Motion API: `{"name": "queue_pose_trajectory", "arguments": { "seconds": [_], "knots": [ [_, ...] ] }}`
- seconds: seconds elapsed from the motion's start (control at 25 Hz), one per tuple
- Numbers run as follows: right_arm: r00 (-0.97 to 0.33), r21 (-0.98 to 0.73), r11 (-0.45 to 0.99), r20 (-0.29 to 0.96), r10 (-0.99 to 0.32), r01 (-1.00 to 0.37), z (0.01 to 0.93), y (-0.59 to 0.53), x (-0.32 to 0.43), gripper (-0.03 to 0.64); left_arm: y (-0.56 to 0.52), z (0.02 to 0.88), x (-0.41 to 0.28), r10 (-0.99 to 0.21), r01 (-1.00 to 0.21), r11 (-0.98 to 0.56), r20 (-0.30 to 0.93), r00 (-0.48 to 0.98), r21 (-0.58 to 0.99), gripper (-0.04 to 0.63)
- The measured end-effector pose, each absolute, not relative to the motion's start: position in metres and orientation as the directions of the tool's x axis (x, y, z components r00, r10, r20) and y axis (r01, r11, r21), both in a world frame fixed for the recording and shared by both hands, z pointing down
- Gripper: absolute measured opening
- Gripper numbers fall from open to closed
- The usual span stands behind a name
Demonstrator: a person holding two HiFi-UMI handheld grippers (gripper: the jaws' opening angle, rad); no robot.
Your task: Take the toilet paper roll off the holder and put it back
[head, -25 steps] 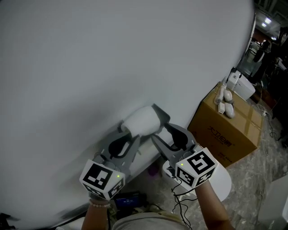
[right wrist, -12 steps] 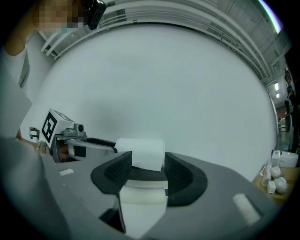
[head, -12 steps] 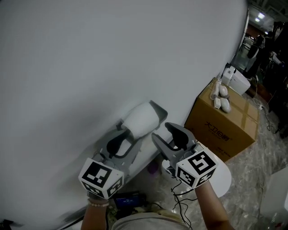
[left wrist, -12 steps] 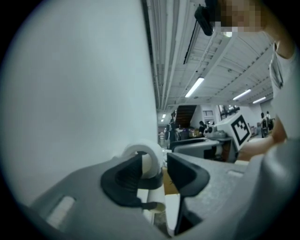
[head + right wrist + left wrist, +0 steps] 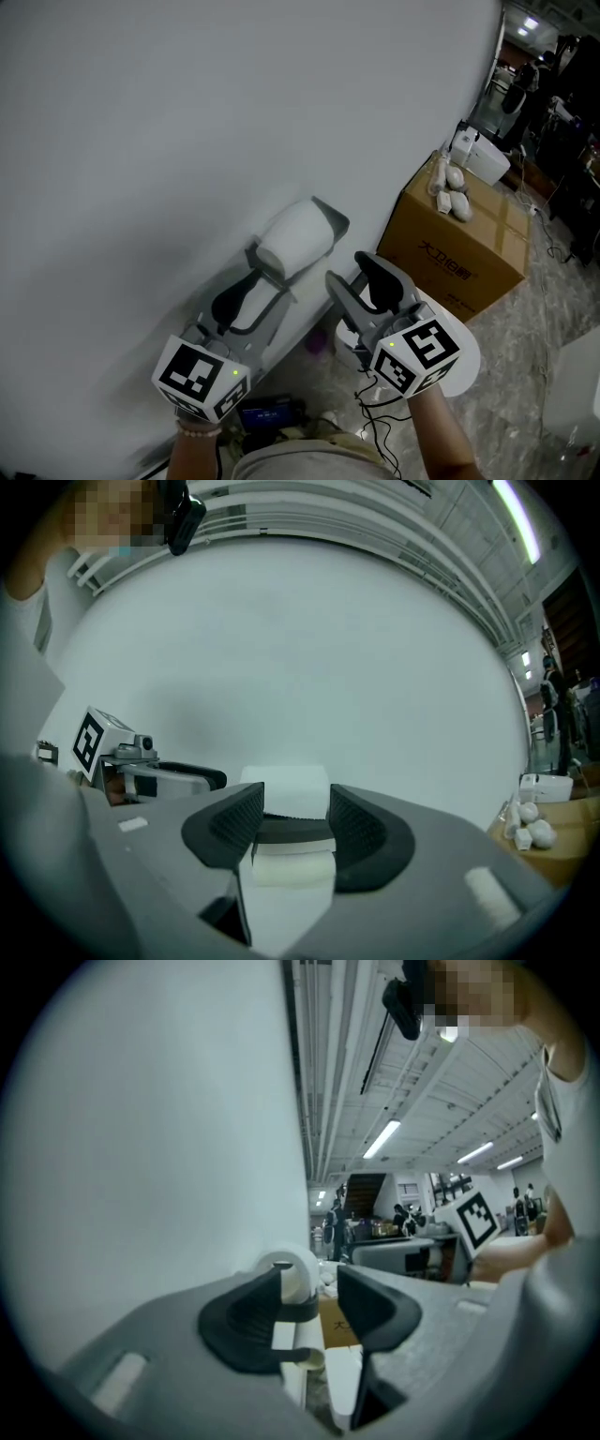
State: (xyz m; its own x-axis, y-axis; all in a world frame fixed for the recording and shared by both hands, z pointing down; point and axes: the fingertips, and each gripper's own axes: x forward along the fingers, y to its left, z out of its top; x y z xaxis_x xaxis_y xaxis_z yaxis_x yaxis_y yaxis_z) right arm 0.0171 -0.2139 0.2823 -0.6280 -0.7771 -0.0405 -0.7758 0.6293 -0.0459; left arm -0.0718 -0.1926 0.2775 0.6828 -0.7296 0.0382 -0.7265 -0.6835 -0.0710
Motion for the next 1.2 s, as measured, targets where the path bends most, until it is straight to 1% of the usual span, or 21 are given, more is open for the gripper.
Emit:
{"name": "queue_pose_trajectory", "arguments": {
  "seconds": [0.08, 0.12, 0.2, 0.32, 0.6, 0.72, 1.2],
  "knots": [
    [-0.61, -0.033, 0.611, -0.035, -0.792, -0.791, 0.283, -0.208, 0.017, 0.221, -0.188, 0.278, -0.077, -0.732, -0.729, -0.681, 0.034, 0.68, -0.074, 0.163],
    [-0.602, -0.024, 0.602, -0.031, -0.798, -0.798, 0.283, -0.204, 0.017, 0.217, -0.186, 0.278, -0.079, -0.733, -0.729, -0.68, 0.033, 0.68, -0.077, 0.141],
    [-0.588, -0.007, 0.589, -0.025, -0.808, -0.808, 0.284, -0.196, 0.016, 0.195, -0.18, 0.279, -0.083, -0.729, -0.726, -0.684, 0.032, 0.683, -0.079, 0.11],
    [-0.563, 0.01, 0.563, -0.021, -0.826, -0.826, 0.287, -0.183, 0.015, 0.15, -0.172, 0.281, -0.088, -0.721, -0.716, -0.692, 0.032, 0.692, -0.088, 0.063],
    [-0.495, 0.011, 0.495, 0.001, -0.869, -0.869, 0.296, -0.156, 0.014, 0.049, -0.155, 0.288, -0.099, -0.717, -0.712, -0.695, 0.04, 0.696, -0.098, 0.005],
    [-0.486, 0.013, 0.486, 0.02, -0.874, -0.874, 0.305, -0.147, 0.01, 0.04, -0.148, 0.296, -0.104, -0.713, -0.708, -0.7, 0.051, 0.699, -0.095, -0.006],
    [-0.461, -0.026, 0.46, 0.078, -0.884, -0.888, 0.335, -0.121, -0.005, 0.04, -0.124, 0.333, -0.121, -0.688, -0.684, -0.726, 0.116, 0.717, -0.075, -0.006]
  ]
}}
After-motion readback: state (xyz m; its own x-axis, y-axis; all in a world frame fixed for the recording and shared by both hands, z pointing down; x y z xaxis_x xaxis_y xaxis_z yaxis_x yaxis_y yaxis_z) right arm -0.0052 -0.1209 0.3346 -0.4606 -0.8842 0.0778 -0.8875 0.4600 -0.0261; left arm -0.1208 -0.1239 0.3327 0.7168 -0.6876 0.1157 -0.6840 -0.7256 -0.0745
